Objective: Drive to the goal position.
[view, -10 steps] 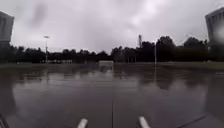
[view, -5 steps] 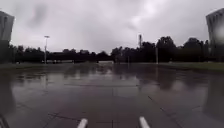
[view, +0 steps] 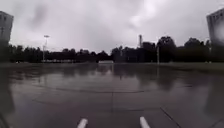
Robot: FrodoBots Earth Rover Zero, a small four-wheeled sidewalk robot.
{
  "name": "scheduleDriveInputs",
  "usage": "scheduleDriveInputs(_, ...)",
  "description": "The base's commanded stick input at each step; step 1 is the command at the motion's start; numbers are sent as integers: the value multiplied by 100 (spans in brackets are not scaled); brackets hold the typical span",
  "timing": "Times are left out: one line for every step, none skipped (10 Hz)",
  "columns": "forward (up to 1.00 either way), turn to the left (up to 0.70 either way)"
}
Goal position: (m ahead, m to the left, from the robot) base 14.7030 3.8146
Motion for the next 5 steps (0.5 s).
scheduleDriveInputs(100,2)
scheduleDriveInputs(100,2)
scheduleDriveInputs(100,2)
scheduleDriveInputs(100,2)
scheduleDriveInputs(100,2)
